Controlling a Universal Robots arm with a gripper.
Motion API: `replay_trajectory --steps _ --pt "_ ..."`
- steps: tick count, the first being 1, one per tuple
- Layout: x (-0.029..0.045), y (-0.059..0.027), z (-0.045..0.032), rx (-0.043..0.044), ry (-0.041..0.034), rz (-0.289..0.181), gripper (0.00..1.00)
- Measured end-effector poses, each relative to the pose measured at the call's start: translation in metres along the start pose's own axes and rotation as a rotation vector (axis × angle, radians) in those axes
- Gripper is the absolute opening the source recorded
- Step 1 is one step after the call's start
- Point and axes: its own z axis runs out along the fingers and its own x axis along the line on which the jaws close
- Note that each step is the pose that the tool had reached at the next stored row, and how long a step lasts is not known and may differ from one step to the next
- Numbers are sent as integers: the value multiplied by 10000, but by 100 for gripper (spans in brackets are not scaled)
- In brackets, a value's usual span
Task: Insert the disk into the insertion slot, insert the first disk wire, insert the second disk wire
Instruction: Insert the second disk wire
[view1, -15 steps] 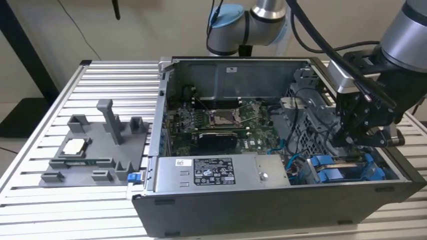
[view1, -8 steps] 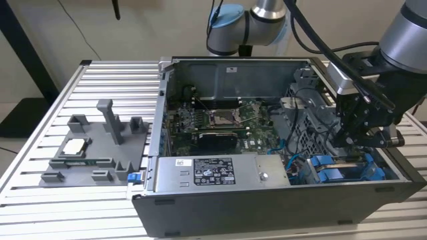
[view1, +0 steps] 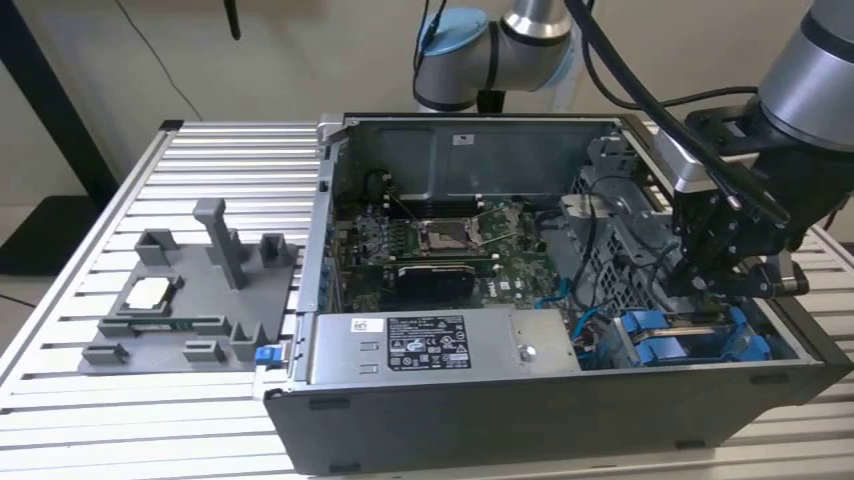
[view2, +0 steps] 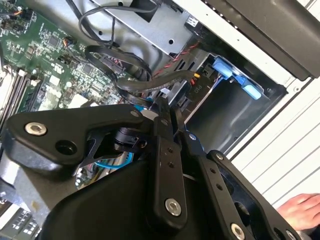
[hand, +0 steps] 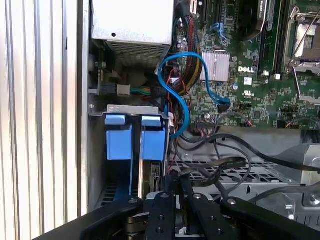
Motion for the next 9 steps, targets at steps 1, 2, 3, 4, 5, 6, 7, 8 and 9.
replay_trajectory --steps 1,2,3,4,5,6,7,8,9 --pt "1 -8 4 1 2 0 16" --pt "3 -28 6 1 1 0 16" --pt "8 -51 8 -3 1 1 16" --pt "12 -67 9 -4 0 0 16" --pt "15 -75 9 -3 1 0 16" --pt "20 -79 10 -4 2 0 16" --pt "25 -79 10 -4 17 0 16" --pt "27 -79 11 -5 57 -2 16" --pt "30 -79 11 -7 105 -4 16"
